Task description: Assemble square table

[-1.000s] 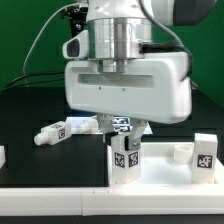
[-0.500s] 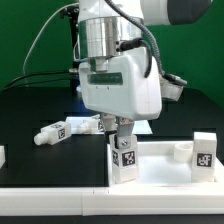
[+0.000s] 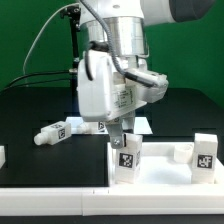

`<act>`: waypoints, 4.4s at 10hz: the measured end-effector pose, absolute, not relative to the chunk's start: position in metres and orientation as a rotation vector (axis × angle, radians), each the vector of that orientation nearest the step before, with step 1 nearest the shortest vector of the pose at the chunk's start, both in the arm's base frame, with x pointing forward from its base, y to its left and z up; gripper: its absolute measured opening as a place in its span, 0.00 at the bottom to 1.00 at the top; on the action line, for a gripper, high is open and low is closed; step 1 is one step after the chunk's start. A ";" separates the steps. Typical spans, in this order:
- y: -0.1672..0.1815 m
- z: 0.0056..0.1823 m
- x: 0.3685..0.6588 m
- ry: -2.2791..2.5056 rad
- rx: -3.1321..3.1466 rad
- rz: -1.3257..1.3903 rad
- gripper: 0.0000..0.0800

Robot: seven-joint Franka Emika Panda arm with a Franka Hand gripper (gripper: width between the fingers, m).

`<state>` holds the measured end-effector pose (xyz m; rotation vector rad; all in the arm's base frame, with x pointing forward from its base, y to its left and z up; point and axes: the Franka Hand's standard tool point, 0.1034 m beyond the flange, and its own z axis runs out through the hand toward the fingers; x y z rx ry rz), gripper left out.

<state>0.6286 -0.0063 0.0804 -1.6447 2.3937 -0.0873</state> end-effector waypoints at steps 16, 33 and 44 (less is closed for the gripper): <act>0.000 0.077 0.635 0.781 -2.948 -0.210 0.45; -0.004 0.076 0.631 2.539 -1.486 0.006 0.37; 0.023 0.105 0.604 2.357 -1.752 0.079 0.81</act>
Offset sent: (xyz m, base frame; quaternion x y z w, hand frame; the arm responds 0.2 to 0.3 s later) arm 0.0094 0.0323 -0.0076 -0.0174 -0.0407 -0.5009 0.8644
